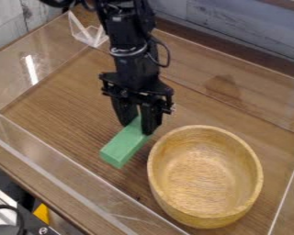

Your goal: Put the green block in the brown bowl

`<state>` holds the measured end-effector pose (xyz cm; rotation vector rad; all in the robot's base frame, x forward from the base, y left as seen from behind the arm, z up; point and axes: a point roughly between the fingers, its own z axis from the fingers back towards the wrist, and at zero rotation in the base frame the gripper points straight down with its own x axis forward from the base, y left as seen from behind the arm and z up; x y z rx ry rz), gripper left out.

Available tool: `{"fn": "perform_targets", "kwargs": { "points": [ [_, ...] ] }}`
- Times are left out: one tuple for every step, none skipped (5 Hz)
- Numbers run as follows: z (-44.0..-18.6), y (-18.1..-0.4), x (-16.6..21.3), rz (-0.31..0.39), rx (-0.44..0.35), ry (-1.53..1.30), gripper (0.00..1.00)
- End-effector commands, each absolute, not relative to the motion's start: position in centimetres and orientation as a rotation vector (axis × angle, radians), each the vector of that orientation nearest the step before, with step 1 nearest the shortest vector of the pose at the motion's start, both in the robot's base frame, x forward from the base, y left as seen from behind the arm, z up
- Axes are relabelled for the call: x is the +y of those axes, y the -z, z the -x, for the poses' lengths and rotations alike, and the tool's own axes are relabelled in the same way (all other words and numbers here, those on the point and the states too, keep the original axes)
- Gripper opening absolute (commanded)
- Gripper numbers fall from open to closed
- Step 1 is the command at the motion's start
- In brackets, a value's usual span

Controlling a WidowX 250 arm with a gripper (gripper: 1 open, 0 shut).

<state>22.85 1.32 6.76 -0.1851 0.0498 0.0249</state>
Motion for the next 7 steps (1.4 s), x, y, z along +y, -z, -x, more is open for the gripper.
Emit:
{"fn": "perform_targets", "kwargs": {
  "points": [
    [-23.7,-9.1,2.3,0.184,-0.006,-0.013,0.0],
    [-23.1,-10.2,0.9,0.204,-0.015,-0.069,0.0],
    [-22.5,-11.1,-0.7,0.221,-0.019,-0.11,0.0],
    [-22.4,-11.5,-1.2,0.234,0.0,-0.032,0.0],
    [-22.3,-11.8,-1.5,0.243,0.016,0.042,0.0],
    [-22.2,-11.3,-2.6,0.253,0.027,0.063,0.0],
    [-22.1,-10.5,-4.0,0.261,0.04,0.085,0.0]
  ]
}}
